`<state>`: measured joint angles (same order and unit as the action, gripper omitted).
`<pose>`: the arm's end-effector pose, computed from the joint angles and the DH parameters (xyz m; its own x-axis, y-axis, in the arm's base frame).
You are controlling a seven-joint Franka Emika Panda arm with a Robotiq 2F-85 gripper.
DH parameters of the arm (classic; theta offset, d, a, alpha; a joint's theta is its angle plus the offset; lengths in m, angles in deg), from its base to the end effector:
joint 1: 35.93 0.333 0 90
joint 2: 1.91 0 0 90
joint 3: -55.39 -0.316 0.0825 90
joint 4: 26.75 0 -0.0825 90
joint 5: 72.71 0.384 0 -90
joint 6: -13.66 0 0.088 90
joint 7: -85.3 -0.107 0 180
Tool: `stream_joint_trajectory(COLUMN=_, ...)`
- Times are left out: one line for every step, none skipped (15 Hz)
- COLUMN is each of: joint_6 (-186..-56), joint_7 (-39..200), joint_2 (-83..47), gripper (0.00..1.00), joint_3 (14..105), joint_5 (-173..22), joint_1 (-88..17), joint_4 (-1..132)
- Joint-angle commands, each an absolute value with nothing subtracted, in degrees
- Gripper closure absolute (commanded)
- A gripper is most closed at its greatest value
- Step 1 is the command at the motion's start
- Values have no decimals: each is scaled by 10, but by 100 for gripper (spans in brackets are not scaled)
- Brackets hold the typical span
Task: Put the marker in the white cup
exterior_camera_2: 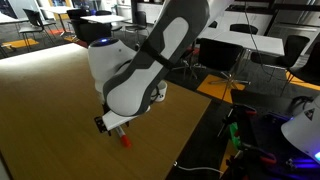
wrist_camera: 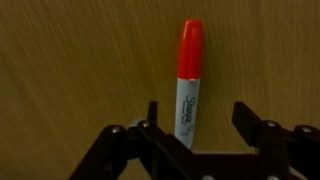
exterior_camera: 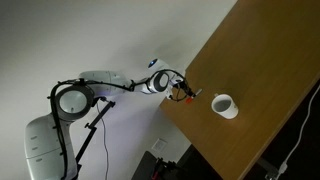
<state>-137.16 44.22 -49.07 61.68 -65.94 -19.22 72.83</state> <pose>0.6522 0.1226 0.1139 0.8236 -0.5629 0.0693 -0.5615 -0.8265 -0.0405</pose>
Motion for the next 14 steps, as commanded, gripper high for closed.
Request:
stream_joint_trajectory(joint_6=-1365, joint_7=421, joint_2=-506, gripper=22, joint_3=624, joint_5=-664, joint_1=-188, joint_4=704)
stream_joint_trajectory(joint_6=-1366, joint_7=420, joint_2=-509, gripper=24, joint_3=625, joint_5=-664, joint_1=-188, joint_4=701)
stream_joint_trajectory(joint_6=-1366, joint_7=419, joint_2=-511, gripper=24, joint_3=626, joint_5=-664, joint_1=-187, joint_4=699)
stream_joint_trajectory(joint_6=-1365, joint_7=420, joint_2=-513, gripper=22, joint_3=627, joint_5=-664, joint_1=-187, joint_4=698)
stream_joint_trajectory(joint_6=-1366, joint_7=419, joint_2=-515, gripper=23, joint_3=627, joint_5=-664, joint_1=-187, joint_4=697)
stream_joint_trajectory(joint_6=-1366, joint_7=419, joint_2=-517, gripper=24, joint_3=627, joint_5=-664, joint_1=-187, joint_4=696)
stream_joint_trajectory(joint_6=-1366, joint_7=419, joint_2=-518, gripper=44, joint_3=628, joint_5=-664, joint_1=-187, joint_4=696)
stream_joint_trajectory(joint_6=-1367, joint_7=420, joint_2=-519, gripper=49, joint_3=627, joint_5=-664, joint_1=-187, joint_4=696)
stream_joint_trajectory(joint_6=-1367, joint_7=420, joint_2=-520, gripper=51, joint_3=627, joint_5=-663, joint_1=-187, joint_4=696)
stream_joint_trajectory(joint_6=-1368, joint_7=420, joint_2=-521, gripper=59, joint_3=627, joint_5=-663, joint_1=-187, joint_4=696)
stream_joint_trajectory(joint_6=-1368, joint_7=420, joint_2=-522, gripper=67, joint_3=627, joint_5=-663, joint_1=-187, joint_4=696)
stream_joint_trajectory(joint_6=-1368, joint_7=420, joint_2=-522, gripper=74, joint_3=628, joint_5=-663, joint_1=-187, joint_4=695)
stream_joint_trajectory(joint_6=-1368, joint_7=420, joint_2=-523, gripper=83, joint_3=628, joint_5=-663, joint_1=-187, joint_4=695)
stream_joint_trajectory(joint_6=-1368, joint_7=421, joint_2=-523, gripper=89, joint_3=627, joint_5=-663, joint_1=-188, joint_4=695)
